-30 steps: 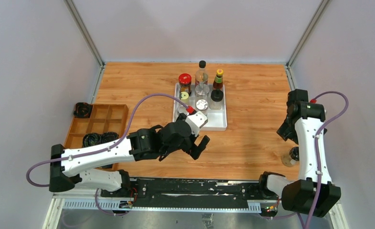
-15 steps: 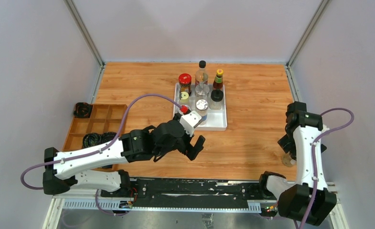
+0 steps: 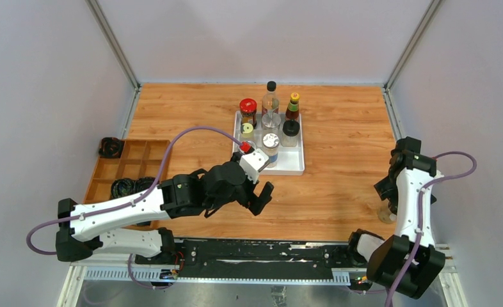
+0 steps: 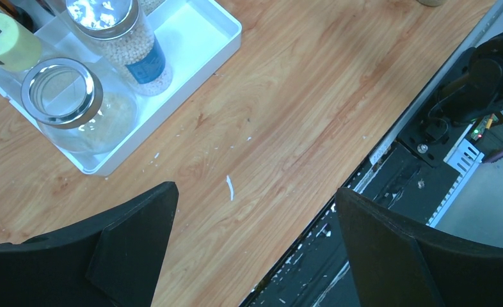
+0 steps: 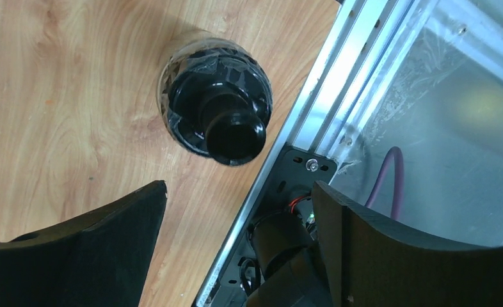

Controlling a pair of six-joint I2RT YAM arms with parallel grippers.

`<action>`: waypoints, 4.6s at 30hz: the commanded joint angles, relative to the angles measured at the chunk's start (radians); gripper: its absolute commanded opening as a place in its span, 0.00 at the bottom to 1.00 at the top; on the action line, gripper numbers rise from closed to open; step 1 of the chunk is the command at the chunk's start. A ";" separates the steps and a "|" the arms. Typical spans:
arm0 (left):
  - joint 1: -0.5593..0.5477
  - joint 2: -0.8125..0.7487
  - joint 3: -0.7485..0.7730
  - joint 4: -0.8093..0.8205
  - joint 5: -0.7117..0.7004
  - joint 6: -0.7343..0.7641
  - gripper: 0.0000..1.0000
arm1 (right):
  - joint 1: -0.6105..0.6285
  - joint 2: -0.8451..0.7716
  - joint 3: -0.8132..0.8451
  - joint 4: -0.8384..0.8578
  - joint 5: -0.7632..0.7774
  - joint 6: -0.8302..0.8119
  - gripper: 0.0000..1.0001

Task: Organize the condiment bottles
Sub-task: Pick up the bottle from the corner of the board, then place the bottle in the storage box.

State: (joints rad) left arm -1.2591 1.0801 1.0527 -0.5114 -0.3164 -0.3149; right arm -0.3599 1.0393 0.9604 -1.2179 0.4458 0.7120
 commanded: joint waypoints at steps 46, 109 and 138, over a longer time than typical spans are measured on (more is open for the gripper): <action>-0.002 -0.040 -0.081 0.035 -0.021 -0.034 1.00 | -0.126 0.206 0.049 0.041 -0.038 -0.098 0.84; -0.002 -0.060 -0.105 0.023 -0.093 -0.043 1.00 | -0.188 0.316 0.039 0.256 -0.335 -0.220 0.09; 0.224 -0.144 -0.086 -0.107 -0.067 -0.108 1.00 | 0.706 0.713 0.915 0.073 -0.244 -0.299 0.07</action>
State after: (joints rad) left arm -1.1362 0.9825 0.9516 -0.5766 -0.4431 -0.3939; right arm 0.2810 1.7184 1.8030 -1.0527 0.1638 0.4664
